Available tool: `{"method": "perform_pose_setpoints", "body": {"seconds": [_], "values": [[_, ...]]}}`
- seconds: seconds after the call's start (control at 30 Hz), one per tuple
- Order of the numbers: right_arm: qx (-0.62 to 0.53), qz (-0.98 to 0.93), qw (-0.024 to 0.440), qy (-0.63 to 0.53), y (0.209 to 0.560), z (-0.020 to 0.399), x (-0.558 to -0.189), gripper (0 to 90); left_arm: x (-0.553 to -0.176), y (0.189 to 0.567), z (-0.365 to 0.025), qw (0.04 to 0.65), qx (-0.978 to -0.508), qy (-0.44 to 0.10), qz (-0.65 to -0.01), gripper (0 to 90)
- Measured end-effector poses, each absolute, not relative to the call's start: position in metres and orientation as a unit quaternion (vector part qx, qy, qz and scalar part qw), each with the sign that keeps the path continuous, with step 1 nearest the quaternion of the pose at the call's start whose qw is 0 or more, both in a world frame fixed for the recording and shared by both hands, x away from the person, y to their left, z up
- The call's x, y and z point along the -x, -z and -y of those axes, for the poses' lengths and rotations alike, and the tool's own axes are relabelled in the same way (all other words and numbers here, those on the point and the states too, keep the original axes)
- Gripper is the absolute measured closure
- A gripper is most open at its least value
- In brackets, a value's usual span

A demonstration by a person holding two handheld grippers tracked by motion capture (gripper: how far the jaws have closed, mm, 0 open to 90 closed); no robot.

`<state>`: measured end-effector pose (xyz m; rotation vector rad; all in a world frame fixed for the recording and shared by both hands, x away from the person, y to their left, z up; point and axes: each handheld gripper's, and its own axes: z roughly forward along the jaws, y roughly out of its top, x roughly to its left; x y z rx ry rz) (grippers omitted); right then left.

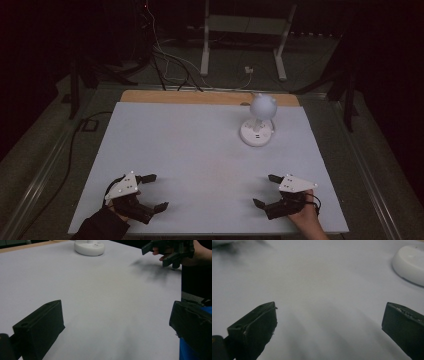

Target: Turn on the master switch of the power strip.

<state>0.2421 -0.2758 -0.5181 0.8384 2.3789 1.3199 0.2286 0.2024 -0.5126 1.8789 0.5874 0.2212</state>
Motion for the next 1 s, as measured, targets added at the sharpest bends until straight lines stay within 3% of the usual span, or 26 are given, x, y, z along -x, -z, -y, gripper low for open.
{"method": "perform_pose_setpoints", "body": {"seconds": [1.0], "values": [[-0.263,-0.854,0.141,-0.425,0.521,0.264,-0.234,0.0,-0.227,0.512,-0.203,0.549,-0.793,-0.096,-0.246,0.0]]}}
